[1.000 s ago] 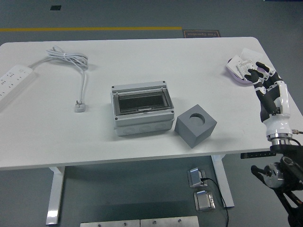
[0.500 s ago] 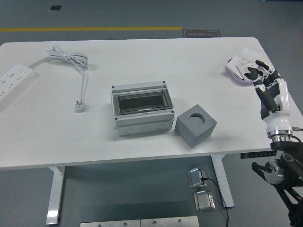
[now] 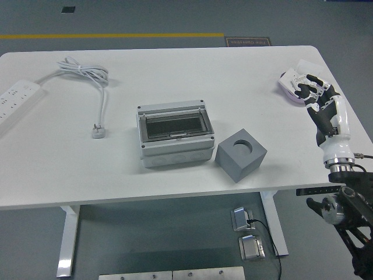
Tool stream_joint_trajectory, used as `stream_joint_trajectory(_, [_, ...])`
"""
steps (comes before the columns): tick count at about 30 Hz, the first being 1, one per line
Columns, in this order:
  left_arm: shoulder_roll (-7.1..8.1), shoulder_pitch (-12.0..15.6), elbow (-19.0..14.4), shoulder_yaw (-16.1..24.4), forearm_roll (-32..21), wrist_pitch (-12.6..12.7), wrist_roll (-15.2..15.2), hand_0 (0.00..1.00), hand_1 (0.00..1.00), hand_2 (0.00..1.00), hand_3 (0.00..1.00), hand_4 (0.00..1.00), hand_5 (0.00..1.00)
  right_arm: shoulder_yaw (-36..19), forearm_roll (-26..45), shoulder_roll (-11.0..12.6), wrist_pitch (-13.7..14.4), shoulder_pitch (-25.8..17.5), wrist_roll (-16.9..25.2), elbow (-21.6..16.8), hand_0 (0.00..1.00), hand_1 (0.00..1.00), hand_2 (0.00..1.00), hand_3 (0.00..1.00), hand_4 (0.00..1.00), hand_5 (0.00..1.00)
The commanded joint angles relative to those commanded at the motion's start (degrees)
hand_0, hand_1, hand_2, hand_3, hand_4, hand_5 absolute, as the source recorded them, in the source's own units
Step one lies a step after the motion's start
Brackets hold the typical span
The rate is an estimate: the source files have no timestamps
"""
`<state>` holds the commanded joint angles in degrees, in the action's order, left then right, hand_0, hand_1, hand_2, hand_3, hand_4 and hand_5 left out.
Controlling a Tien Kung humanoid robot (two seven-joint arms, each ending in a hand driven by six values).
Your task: Fetch the battery,place it into the box,close the lid of the box
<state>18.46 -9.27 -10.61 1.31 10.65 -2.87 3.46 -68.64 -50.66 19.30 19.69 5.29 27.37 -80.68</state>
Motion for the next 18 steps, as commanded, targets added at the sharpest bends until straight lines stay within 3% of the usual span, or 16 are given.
stream_joint_trajectory(7, [0.51,0.3,-0.1,-0.4,-0.7,-0.2,-0.2,0.719,0.747,0.72,0.666,0.547,0.474,0.0,-2.0,-0.1,0.4,-0.4,-0.7,0.0,0.732,0.578,0.634,0.705,0.847,0.449])
stream_joint_trajectory(18, [-0.1,0.7,-0.1,0.1,-0.4,-0.2,-0.4,0.72,0.746,0.72,0.67,0.554,0.475,0.2,-3.3,0.4,0.4,-0.7,-1.3,0.0,0.742,0.591,0.64,0.709,0.841,0.453])
